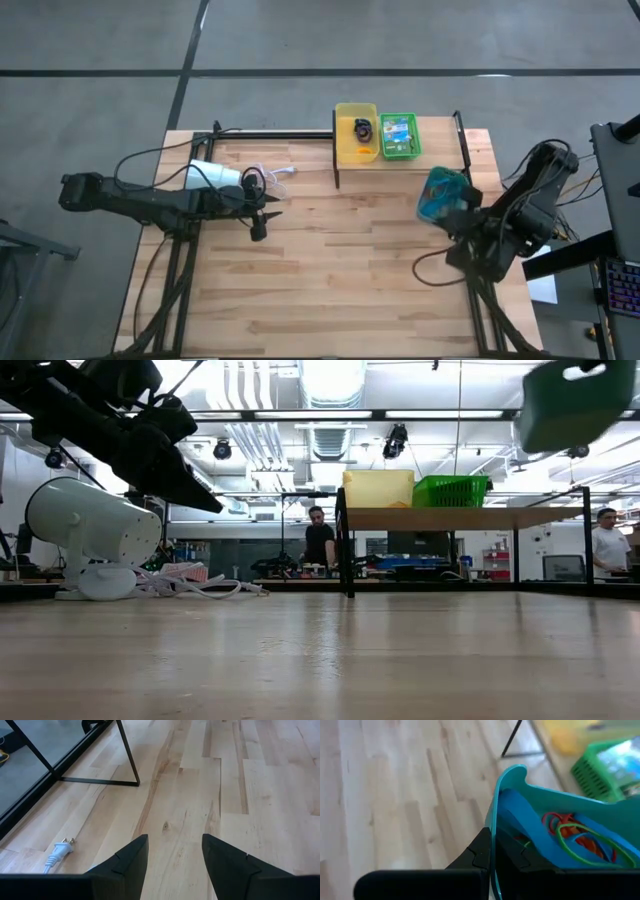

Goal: Pick & Place Office Desk Supplies
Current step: Put the blue bin on the shelf, then return to Home Position

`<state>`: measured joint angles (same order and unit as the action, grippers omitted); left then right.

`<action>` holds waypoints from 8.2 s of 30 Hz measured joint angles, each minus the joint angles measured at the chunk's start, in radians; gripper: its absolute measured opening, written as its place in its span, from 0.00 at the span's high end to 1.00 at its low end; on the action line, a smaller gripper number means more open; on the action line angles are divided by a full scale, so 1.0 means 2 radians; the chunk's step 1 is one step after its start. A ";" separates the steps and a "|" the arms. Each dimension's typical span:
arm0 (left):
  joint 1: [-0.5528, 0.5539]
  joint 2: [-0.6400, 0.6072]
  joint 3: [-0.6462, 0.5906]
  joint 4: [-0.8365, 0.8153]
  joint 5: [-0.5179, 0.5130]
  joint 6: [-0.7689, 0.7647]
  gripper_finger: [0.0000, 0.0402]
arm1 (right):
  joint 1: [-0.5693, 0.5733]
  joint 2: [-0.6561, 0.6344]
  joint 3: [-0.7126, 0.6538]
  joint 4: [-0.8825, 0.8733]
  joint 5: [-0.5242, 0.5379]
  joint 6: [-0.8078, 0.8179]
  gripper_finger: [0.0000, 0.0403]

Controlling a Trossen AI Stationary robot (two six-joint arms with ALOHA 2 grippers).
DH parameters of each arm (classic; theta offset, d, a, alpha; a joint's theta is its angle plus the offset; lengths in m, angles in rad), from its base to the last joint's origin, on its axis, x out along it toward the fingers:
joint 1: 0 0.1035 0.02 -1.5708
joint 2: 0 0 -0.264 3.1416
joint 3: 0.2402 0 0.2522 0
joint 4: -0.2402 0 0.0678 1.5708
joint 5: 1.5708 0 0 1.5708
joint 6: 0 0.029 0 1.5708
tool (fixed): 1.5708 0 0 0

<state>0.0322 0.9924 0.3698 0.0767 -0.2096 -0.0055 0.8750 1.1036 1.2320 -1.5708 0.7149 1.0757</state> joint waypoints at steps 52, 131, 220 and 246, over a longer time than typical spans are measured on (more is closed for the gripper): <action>0.000 0.000 0.000 0.000 0.000 0.000 0.53 | -0.445 -0.070 -0.038 0.286 -0.229 -0.575 0.98; 0.000 0.000 0.000 0.000 0.000 0.000 0.53 | -0.906 -0.092 -0.083 0.215 -0.427 -0.893 0.98; 0.000 0.000 0.000 0.000 0.000 0.000 0.53 | -1.048 -0.194 -0.111 0.260 -0.704 -0.988 0.67; 0.000 0.000 0.000 0.000 0.000 0.000 0.53 | -0.940 -0.202 -0.182 0.373 -0.904 -0.842 0.82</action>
<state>0.0322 0.9924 0.3698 0.0768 -0.2096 -0.0055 -1.0053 0.7000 0.8688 -0.8238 -1.0931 -0.6082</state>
